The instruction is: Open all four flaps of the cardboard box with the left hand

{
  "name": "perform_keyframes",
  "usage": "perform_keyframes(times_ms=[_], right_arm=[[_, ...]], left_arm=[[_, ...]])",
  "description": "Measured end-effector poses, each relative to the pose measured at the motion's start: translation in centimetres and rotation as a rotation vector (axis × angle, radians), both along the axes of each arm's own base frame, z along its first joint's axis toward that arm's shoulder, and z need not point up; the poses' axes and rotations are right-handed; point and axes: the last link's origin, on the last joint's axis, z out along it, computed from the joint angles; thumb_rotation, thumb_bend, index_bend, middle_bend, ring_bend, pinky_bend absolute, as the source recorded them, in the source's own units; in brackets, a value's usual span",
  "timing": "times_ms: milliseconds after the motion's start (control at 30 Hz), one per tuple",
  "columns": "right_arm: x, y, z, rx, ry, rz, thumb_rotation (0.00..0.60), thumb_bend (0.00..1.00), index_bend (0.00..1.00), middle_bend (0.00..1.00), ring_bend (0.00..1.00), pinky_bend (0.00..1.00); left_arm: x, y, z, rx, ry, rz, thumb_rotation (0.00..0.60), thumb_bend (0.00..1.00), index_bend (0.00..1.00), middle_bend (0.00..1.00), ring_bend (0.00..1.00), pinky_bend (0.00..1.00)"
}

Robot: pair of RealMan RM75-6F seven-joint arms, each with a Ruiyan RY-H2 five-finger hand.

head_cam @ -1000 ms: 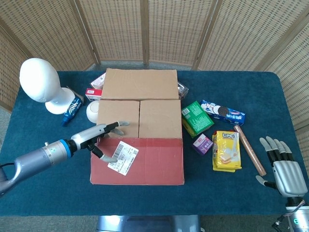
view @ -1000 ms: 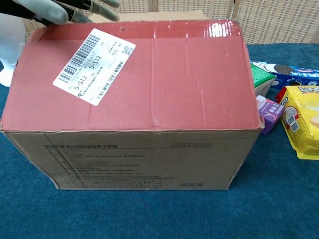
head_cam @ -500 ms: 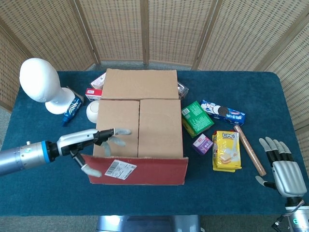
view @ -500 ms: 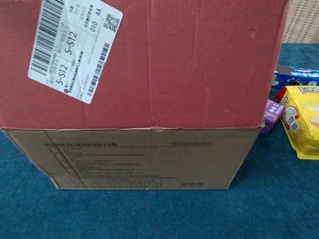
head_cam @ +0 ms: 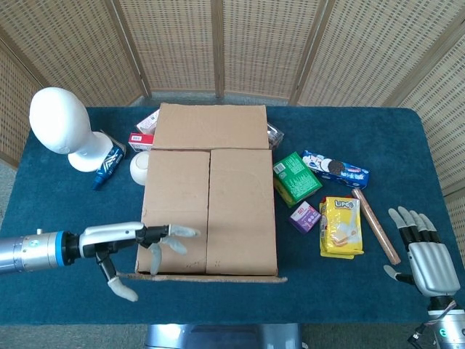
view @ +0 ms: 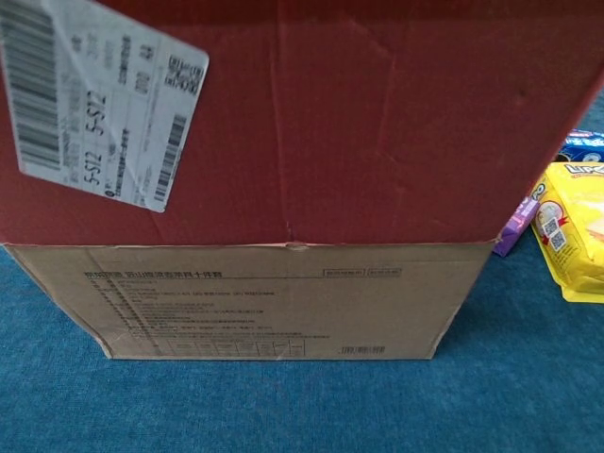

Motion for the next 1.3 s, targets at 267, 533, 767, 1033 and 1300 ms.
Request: perform_keyframes(times_ms=[267, 533, 767, 1033, 1300], right_arm=[[0.0, 0.0, 0.1, 0.002, -0.002, -0.003, 0.600, 0.00, 0.00, 0.00, 0.00, 0.00], [0.0, 0.0, 0.1, 0.005, -0.003, -0.008, 0.600, 0.00, 0.00, 0.00, 0.00, 0.00], [0.0, 0.0, 0.1, 0.008, -0.004, -0.010, 0.600, 0.00, 0.00, 0.00, 0.00, 0.00], [0.1, 0.0, 0.1, 0.009, -0.007, -0.009, 0.600, 0.00, 0.00, 0.00, 0.00, 0.00], [0.2, 0.0, 0.3, 0.005, -0.015, -0.011, 0.600, 0.00, 0.00, 0.00, 0.00, 0.00]], left_arm=[[-1.4, -0.9, -1.8, -0.042, 0.028, 0.003, 0.600, 0.09, 0.01, 0.00, 0.19, 0.48], [-2.2, -1.4, -3.1, -0.057, 0.081, -0.014, 0.600, 0.10, 0.01, 0.00, 0.19, 0.48], [-2.5, -1.1, -3.5, 0.020, 0.110, -0.020, 0.600, 0.10, 0.02, 0.00, 0.19, 0.47], [-2.3, 0.0, -4.4, 0.342, 0.155, -0.091, 0.600, 0.11, 0.02, 0.00, 0.16, 0.43], [-3.0, 1.3, -6.2, 0.625, 0.307, -0.163, 0.600, 0.11, 0.03, 0.00, 0.00, 0.03]])
